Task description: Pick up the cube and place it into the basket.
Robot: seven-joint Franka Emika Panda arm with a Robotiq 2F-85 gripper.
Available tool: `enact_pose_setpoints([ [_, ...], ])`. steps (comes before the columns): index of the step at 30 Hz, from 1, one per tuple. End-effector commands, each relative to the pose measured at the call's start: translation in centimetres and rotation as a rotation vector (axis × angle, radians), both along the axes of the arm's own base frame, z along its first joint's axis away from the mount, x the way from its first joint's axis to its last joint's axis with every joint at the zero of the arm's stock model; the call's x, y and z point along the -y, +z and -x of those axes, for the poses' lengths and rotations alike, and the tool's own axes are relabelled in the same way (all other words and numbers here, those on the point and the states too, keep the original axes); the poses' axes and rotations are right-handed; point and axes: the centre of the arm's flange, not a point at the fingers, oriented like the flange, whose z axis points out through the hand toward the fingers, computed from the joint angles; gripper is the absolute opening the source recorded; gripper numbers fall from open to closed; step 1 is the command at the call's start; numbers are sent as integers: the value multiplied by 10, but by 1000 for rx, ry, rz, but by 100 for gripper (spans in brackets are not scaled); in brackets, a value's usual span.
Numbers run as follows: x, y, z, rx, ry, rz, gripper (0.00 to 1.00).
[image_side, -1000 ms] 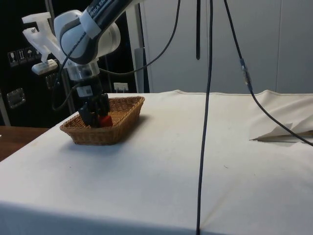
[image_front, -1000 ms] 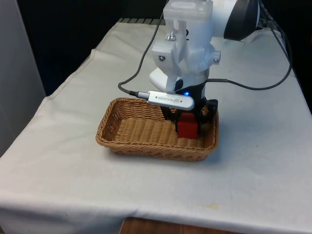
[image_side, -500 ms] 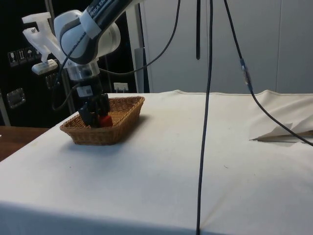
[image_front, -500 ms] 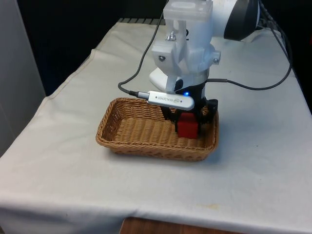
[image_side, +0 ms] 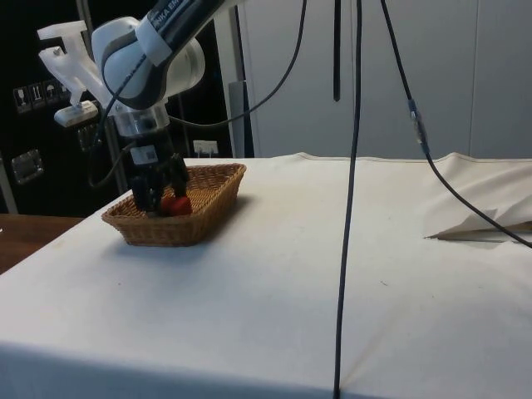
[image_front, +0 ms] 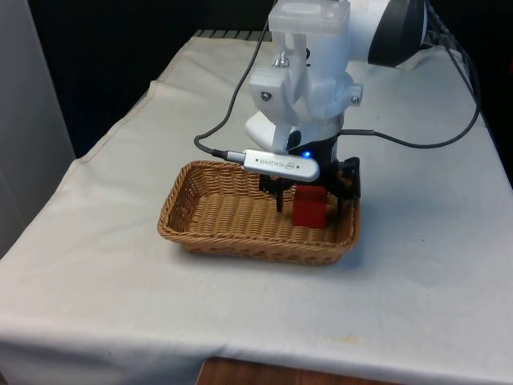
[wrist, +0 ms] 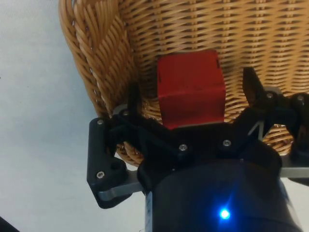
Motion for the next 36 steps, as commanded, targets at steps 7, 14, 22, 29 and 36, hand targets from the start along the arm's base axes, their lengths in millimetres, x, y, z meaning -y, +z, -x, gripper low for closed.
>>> enact_pose_setpoints([
  [7, -1, 1, 0, 1, 1, 0, 100],
  [14, 0, 23, -1, 0, 2, 7, 100],
  [22, 1, 38, -1, -3, 1, 6, 100],
  [29, 1, 52, -1, -3, 2, 3, 100],
  [36, 2, 66, -1, -1, 0, 2, 100],
])
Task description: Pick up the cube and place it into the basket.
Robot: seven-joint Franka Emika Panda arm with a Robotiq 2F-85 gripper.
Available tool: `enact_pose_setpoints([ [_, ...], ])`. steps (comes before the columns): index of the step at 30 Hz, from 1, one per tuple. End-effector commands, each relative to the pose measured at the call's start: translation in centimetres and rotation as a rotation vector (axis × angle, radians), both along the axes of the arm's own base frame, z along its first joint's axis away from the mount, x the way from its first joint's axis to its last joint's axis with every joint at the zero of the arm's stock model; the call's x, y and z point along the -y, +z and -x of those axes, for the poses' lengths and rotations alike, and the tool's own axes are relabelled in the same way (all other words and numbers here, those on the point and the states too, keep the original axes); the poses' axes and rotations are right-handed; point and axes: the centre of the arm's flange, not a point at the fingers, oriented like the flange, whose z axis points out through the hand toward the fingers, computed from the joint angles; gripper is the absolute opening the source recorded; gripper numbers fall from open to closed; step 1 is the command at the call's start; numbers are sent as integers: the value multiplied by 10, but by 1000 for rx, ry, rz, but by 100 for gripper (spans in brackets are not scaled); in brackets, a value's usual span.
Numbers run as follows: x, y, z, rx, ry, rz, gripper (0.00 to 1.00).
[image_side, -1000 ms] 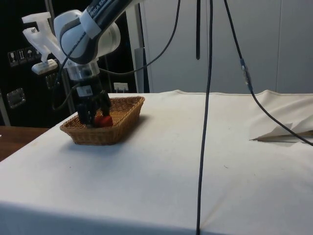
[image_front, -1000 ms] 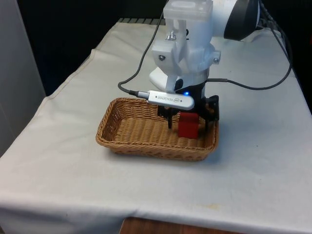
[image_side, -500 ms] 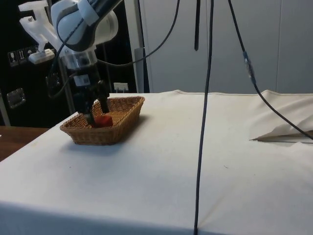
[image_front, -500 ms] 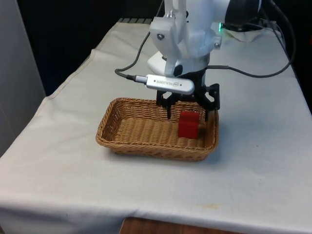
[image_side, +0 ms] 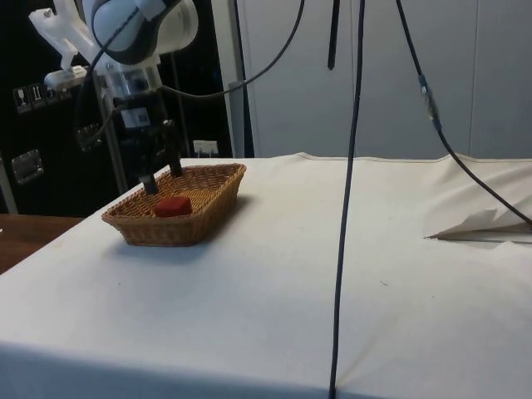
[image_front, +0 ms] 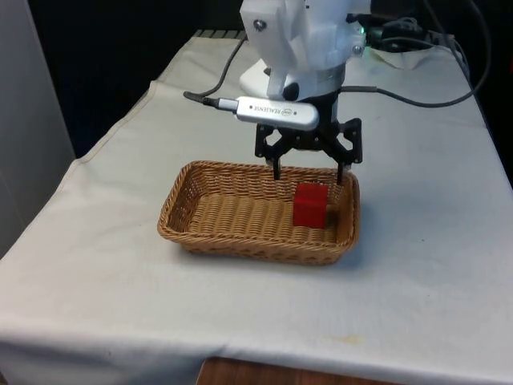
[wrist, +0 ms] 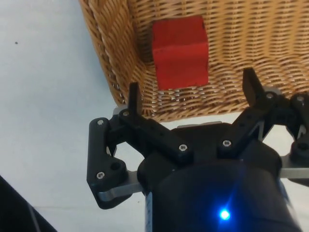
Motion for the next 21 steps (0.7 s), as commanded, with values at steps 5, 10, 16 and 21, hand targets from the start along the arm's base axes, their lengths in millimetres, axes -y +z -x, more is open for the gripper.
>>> enact_pose_setpoints([
  [5, 1, 12, 1, -1, 0, 2, 100],
  [10, 2, 19, 1, 1, -1, 1, 100],
  [16, 4, 26, 1, 4, -6, -4, 100],
  [21, 6, 42, 3, 6, -7, -2, 100],
])
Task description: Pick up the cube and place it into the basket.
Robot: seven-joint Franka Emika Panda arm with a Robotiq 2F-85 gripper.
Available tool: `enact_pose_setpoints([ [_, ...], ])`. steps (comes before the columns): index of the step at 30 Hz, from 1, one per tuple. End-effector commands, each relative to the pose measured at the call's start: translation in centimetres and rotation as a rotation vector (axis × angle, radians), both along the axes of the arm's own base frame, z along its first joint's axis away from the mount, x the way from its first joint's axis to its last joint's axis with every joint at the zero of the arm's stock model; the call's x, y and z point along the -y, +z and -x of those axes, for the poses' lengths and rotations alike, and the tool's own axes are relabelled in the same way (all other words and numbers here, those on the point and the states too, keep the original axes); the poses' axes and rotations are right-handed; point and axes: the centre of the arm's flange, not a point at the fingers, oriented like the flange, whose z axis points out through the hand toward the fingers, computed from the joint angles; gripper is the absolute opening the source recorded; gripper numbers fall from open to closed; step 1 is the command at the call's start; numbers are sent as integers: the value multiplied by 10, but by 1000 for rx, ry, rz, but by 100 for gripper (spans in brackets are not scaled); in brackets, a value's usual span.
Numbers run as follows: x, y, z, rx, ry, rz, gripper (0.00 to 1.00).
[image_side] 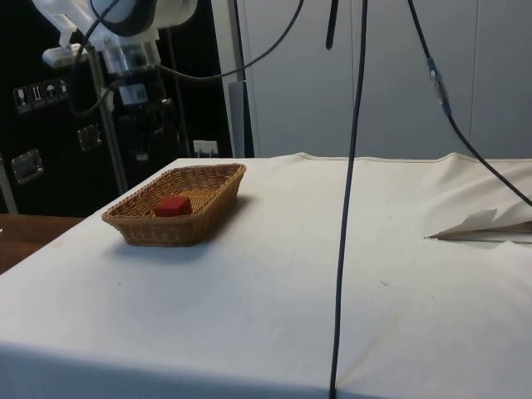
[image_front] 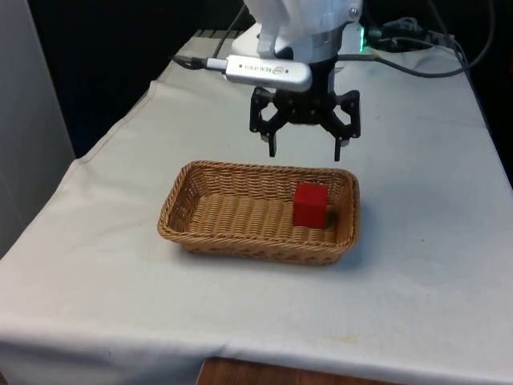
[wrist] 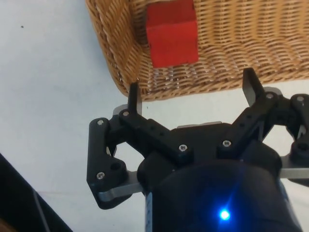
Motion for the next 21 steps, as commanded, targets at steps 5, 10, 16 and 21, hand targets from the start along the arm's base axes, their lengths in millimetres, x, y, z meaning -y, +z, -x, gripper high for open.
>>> enact_pose_setpoints([
  [5, 2, 12, 2, 0, 1, 2, 100],
  [10, 4, 26, 3, 2, -3, 3, 100],
  [16, 5, 39, 4, 4, -3, 3, 100],
  [21, 7, 51, 4, 4, -6, 3, 100],
])
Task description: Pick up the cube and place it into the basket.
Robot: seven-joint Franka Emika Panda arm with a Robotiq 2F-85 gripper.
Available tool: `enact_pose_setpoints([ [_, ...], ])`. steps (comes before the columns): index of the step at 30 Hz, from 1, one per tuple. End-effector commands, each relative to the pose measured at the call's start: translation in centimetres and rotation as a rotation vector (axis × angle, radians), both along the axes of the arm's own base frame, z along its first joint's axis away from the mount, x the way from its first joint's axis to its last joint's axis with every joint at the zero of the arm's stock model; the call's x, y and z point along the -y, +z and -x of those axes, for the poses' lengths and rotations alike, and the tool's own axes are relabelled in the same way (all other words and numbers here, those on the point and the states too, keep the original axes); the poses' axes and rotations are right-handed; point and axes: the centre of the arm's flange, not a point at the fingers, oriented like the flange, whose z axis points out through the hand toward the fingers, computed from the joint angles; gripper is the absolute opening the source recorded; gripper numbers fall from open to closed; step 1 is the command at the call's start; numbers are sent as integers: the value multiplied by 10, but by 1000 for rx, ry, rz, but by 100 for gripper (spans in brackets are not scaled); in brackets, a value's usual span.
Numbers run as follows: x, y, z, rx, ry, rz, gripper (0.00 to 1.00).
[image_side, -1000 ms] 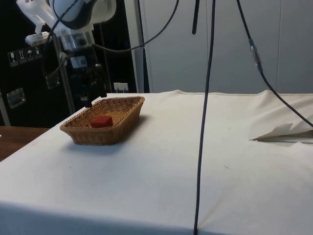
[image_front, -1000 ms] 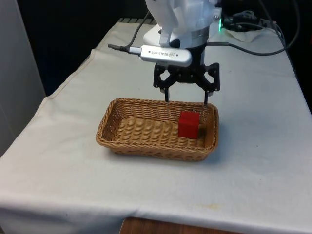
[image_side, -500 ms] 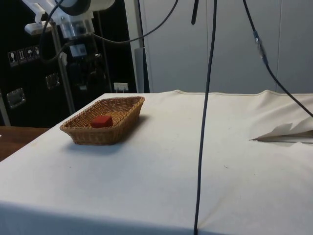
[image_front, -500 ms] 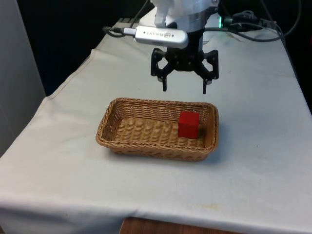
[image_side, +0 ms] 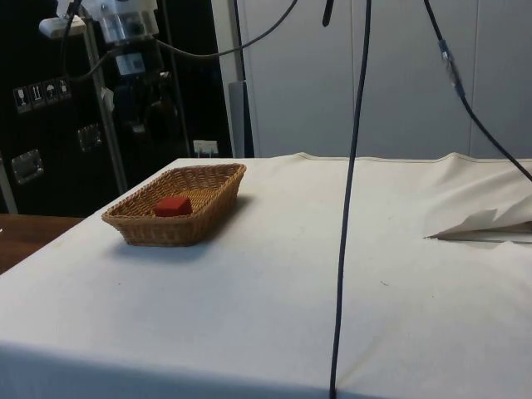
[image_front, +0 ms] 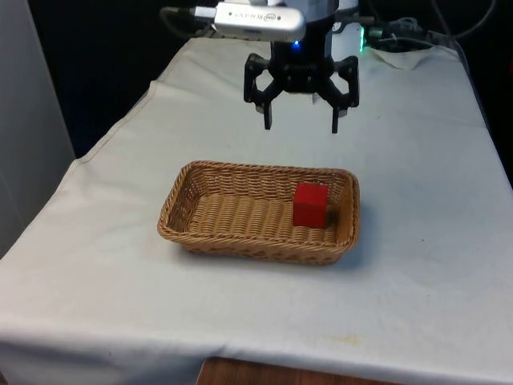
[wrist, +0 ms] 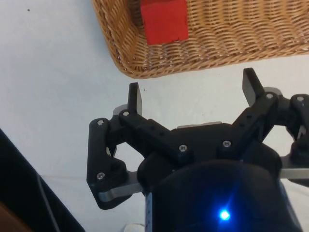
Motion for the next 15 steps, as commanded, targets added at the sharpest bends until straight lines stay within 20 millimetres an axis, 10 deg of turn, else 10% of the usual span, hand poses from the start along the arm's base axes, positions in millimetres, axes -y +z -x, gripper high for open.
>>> enact_pose_setpoints([
  [1, 1, 3, 0, 0, -1, 0, 100],
  [15, 3, 25, 3, 4, -2, 1, 100],
])
